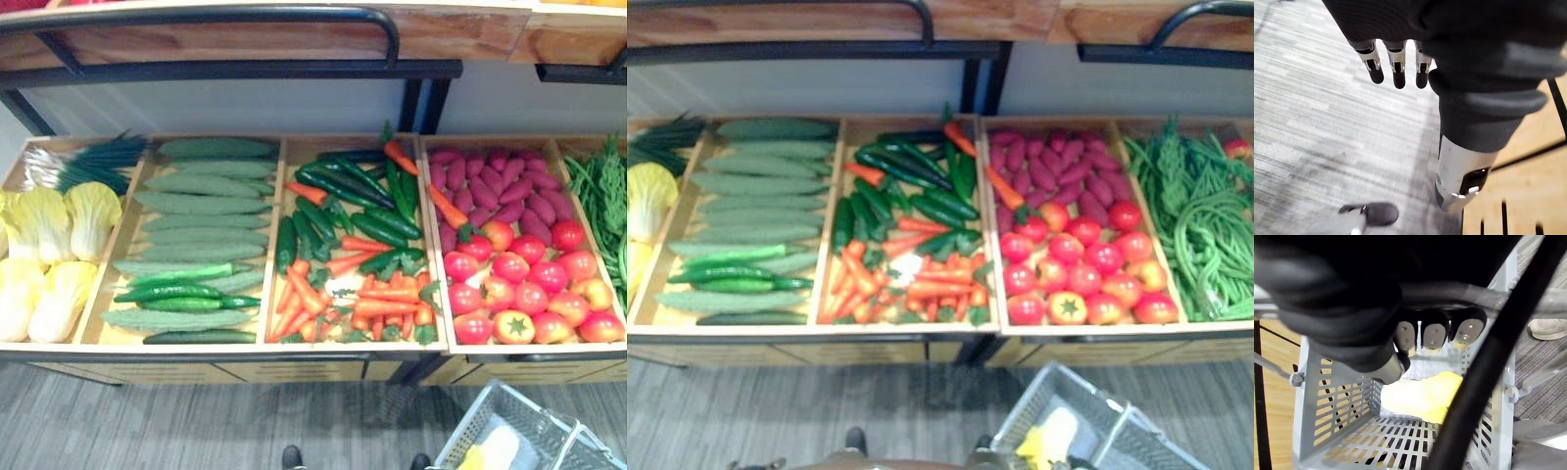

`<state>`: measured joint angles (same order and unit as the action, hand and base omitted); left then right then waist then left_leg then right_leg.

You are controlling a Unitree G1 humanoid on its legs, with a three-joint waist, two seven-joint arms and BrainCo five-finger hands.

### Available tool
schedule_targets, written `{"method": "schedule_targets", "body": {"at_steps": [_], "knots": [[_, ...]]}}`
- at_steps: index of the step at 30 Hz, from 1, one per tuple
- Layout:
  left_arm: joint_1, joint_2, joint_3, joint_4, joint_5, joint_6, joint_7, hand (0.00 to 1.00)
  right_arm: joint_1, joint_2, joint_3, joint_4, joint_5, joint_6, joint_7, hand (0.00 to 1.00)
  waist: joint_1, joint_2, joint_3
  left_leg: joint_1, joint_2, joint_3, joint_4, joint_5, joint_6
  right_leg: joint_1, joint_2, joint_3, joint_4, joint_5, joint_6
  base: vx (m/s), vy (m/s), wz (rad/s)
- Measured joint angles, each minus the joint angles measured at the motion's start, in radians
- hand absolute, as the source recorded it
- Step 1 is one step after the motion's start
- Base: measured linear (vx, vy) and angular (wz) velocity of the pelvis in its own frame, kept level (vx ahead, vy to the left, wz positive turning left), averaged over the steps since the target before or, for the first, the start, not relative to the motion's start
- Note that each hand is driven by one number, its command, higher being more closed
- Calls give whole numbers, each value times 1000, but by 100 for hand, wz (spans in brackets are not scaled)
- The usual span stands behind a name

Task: Pick vegetable in the basket

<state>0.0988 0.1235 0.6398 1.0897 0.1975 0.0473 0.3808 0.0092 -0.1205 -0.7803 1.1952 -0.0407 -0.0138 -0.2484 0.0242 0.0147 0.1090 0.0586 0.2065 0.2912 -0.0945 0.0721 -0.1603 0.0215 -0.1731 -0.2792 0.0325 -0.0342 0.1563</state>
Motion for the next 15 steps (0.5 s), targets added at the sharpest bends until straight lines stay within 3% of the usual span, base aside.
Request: {"method": "schedule_targets", "body": {"at_steps": [3,7,10,15], "knots": [[-15,-3,36,-99,2,7,81,0,14,-3,4,-2,-1,-12,-11,100,1,18,-16,-1,1,5,0,-10,2,0,2,-1,-10,6,-1,-61,9,1],[-6,7,24,-309,61,8,153,0,32,-2,24,-11,0,-20,-14,100,6,16,-25,-3,-4,20,0,-15,7,3,0,5,-36,25,-7,-54,14,-9],[33,42,-60,-556,190,15,192,0,58,4,54,-24,1,-23,-14,100,7,11,-45,-3,-8,24,-1,-16,8,4,-3,6,-41,29,-8,-5,8,-4],[39,108,-124,-767,354,5,236,0,91,6,86,-50,1,-40,-12,100,7,14,-63,-1,-11,21,-1,-17,8,12,-5,2,-48,34,1,29,1,2]]}}
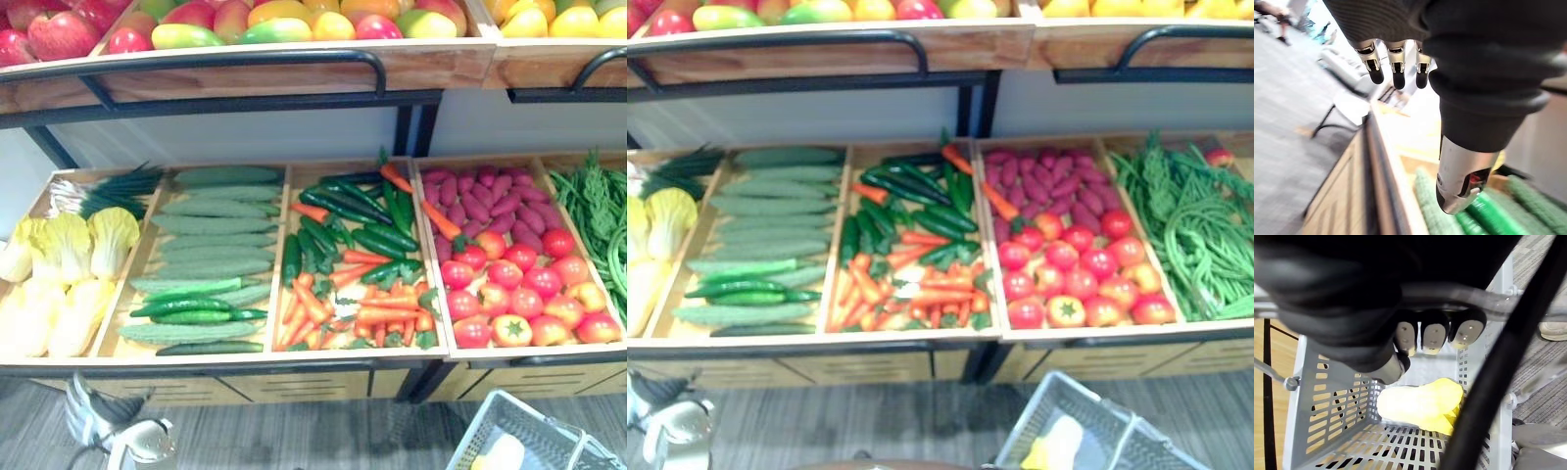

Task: Pick vegetable in the basket

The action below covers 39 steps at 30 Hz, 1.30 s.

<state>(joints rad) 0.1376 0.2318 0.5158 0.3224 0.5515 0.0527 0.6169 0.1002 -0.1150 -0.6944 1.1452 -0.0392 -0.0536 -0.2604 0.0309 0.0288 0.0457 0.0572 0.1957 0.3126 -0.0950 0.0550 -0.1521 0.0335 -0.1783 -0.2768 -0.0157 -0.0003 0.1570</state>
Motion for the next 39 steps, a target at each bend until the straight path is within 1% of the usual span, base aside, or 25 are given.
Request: {"method": "schedule_targets", "body": {"at_steps": [1,2,4,5,6,7,9,10,12,13,15,17,20,22,24,29,31,34,36,38,39], "knots": [[11,33,-42,-62,26,-12,3,0,7,0,3,-1,1,-4,1,100,-1,2,-1,2,0,-7,0,0,0,8,0,-5,0,1,0,45,-3,11],[14,48,-60,-84,42,-16,3,0,10,0,4,-1,1,-4,2,100,-1,2,-2,3,0,-12,0,-1,-1,10,0,-8,0,0,0,42,-4,15],[20,113,-137,-157,91,-55,-10,0,14,0,5,-3,2,-4,6,100,-1,3,-2,2,0,-19,0,-1,-1,17,1,-15,-6,0,0,32,-5,9],[23,131,-157,-174,99,-67,-15,0,14,0,6,-4,2,-4,8,100,-1,3,-2,3,-1,-20,0,-1,-1,19,1,-17,-7,0,0,23,-5,6],[30,162,-199,-205,107,-93,-33,0,15,0,7,-4,2,-4,9,100,0,3,-2,5,-1,-21,0,-1,-1,25,1,-19,-11,0,0,15,-5,4],[34,177,-219,-218,111,-111,-42,0,14,0,8,-5,2,-5,10,100,0,4,-2,6,-1,-21,0,-2,-1,25,1,-19,-12,0,0,0,0,0],[55,226,-311,-267,129,-176,-82,0,15,-2,17,-10,2,-7,18,100,-2,6,-3,7,-2,-21,0,-3,-1,25,1,-19,-16,0,0,0,0,0],[59,235,-337,-278,129,-190,-91,0,17,-3,18,-10,2,-8,21,100,-2,7,-3,7,-2,-21,0,-3,0,25,1,-19,-16,0,0,0,0,0],[72,280,-441,-323,128,-256,-143,0,21,-6,21,-10,2,-14,26,100,-3,9,-3,7,-2,-21,0,-3,0,25,1,-19,-17,0,0,0,0,0],[77,294,-464,-333,128,-278,-157,0,21,-7,25,-10,2,-15,27,100,-4,10,-3,6,-2,-21,0,-3,0,25,2,-19,-17,0,0,0,0,0],[91,329,-530,-360,126,-342,-198,0,21,-8,34,-12,3,-20,27,100,-10,15,-6,6,-2,-21,0,-4,-1,24,2,-18,-19,0,0,0,0,0],[93,331,-551,-362,120,-372,-221,0,21,-10,35,-12,3,-21,27,100,-15,18,-8,5,-2,-21,0,-5,-1,23,2,-18,-20,0,0,0,0,0],[94,344,-568,-372,117,-380,-246,0,21,-18,41,-10,11,-20,28,100,-22,22,-10,4,-1,-22,0,-6,-1,23,3,-18,-22,0,0,0,0,0],[94,371,-593,-388,80,-394,-268,0,21,-24,53,-9,11,-20,28,100,-25,23,-10,4,-2,-22,0,-7,-2,23,3,-18,-23,0,0,0,0,0],[93,374,-607,-406,79,-401,-276,0,21,-25,59,-10,11,-21,28,100,-27,23,-11,4,-2,-21,0,-8,-1,23,3,-18,-23,0,0,0,0,0],[91,374,-674,-446,78,-403,-302,0,20,-27,75,-10,11,-21,28,100,-31,24,-11,4,-2,-21,0,-8,-1,23,3,-18,-25,0,0,0,0,0],[86,374,-699,-451,74,-400,-316,0,20,-27,75,-10,11,-21,28,100,-33,25,-12,4,-2,-21,0,-8,-1,23,3,-18,-25,0,0,0,0,0],[63,371,-745,-451,41,-388,-343,0,18,-27,76,-10,10,-20,28,100,-39,27,-11,1,-2,-21,0,-8,-1,21,3,-17,-26,1,0,0,0,0],[46,351,-768,-451,40,-368,-362,0,9,-27,76,-10,9,-19,28,100,-53,30,-9,-1,-2,-20,0,-9,-2,18,3,-15,-26,1,1,0,0,0],[26,339,-797,-451,40,-361,-379,0,6,-28,76,-11,8,-19,28,100,-55,34,-7,-2,-2,-16,0,-10,-2,10,3,-9,-26,1,1,0,0,-10],[9,319,-812,-451,39,-352,-391,0,3,-30,76,-12,9,-18,28,100,-56,38,-4,-3,-2,-11,0,-11,-2,6,3,-2,-26,2,2,0,0,-15]]}}
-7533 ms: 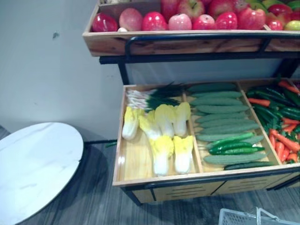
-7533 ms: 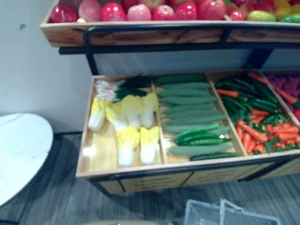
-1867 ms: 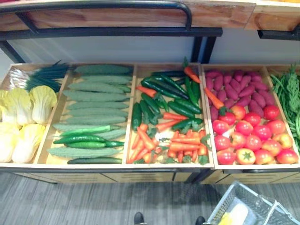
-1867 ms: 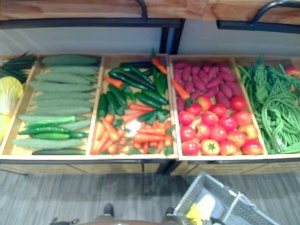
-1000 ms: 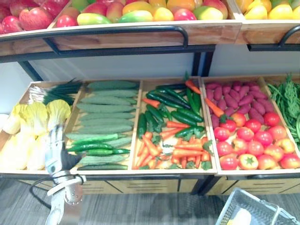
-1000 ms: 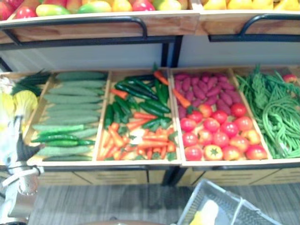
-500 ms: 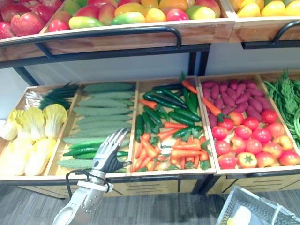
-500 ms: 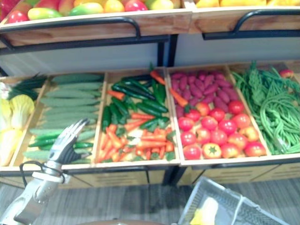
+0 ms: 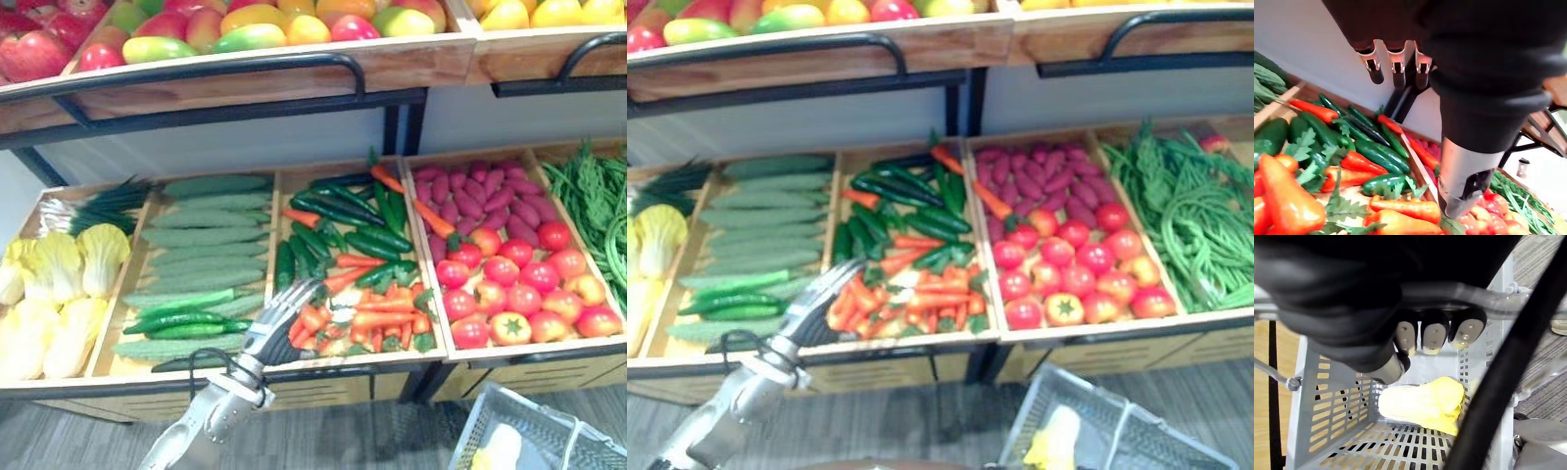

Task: Pick vegetable in the basket

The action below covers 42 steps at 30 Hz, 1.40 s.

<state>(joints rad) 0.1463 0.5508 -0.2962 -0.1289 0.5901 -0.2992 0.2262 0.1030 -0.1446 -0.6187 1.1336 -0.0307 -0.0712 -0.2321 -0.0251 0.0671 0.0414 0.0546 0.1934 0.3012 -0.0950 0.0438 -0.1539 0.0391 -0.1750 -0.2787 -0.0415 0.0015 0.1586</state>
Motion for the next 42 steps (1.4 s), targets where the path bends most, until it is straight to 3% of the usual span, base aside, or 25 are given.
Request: {"method": "schedule_targets", "body": {"at_steps": [4,13,27,33,42], "knots": [[-67,-74,-63,1,-38,27,-22,0,-5,-4,-1,-9,-1,5,0,100,-4,10,8,0,0,20,0,-6,-1,-14,0,14,-1,2,1,21,1,-14],[-161,-137,-130,70,-38,67,-39,0,-33,-8,0,-20,-10,16,-1,100,-29,21,24,-1,0,47,0,-19,-4,-28,2,41,-9,3,1,22,1,-8],[-239,-204,-138,247,-17,172,-74,0,-73,-8,-3,-23,-10,18,-3,100,-33,26,74,-1,-2,73,1,-20,-5,-48,1,66,-3,3,1,12,-2,-6],[-266,-238,-130,322,22,216,-73,0,-90,-3,-5,-28,-10,22,-6,100,-53,29,97,-2,-1,76,1,-22,-5,-58,0,69,9,3,1,-1,-1,-1],[-296,-258,-127,379,53,240,-71,0,-102,5,-15,-32,-10,26,-10,100,-53,30,99,-14,0,80,1,-22,-6,-74,2,73,12,3,1,-4,-2,-1]]}}
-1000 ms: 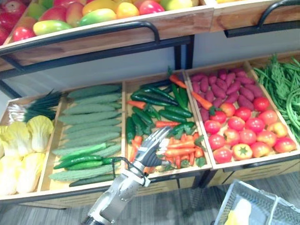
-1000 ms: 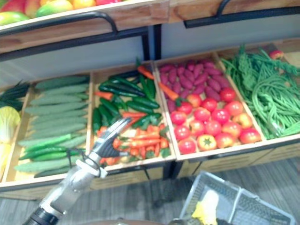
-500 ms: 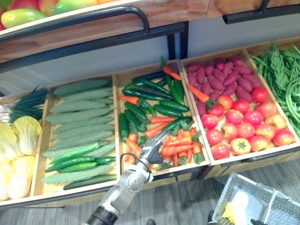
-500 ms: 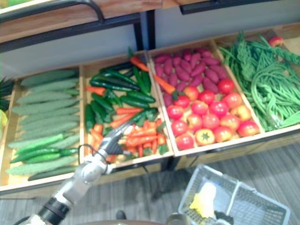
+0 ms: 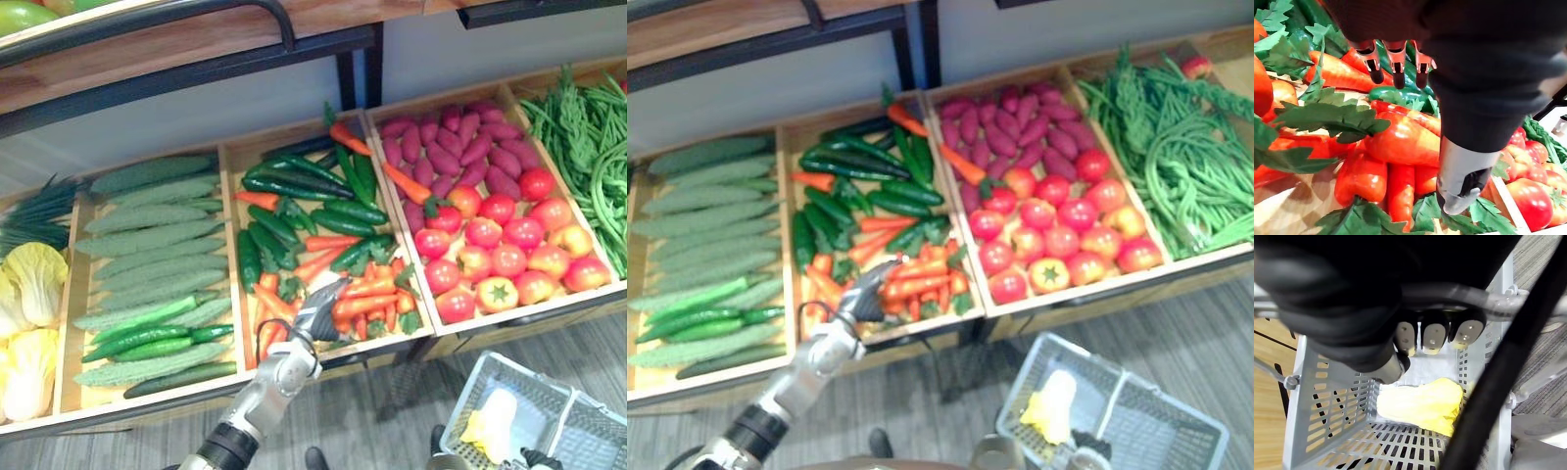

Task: Pick vegetable in the basket

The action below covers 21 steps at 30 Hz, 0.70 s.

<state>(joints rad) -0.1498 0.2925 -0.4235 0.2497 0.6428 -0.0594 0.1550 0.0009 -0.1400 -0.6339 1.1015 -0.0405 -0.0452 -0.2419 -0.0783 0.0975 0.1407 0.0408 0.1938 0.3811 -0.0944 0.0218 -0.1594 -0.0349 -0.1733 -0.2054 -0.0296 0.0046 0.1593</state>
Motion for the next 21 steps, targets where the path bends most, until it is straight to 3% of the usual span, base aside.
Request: {"method": "schedule_targets", "body": {"at_steps": [21], "knots": [[-76,-14,-14,41,40,18,18,0,0,1,3,-8,0,3,-11,100,-2,8,7,0,1,-1,0,0,0,1,0,-2,0,0,0,0,0,0]]}}
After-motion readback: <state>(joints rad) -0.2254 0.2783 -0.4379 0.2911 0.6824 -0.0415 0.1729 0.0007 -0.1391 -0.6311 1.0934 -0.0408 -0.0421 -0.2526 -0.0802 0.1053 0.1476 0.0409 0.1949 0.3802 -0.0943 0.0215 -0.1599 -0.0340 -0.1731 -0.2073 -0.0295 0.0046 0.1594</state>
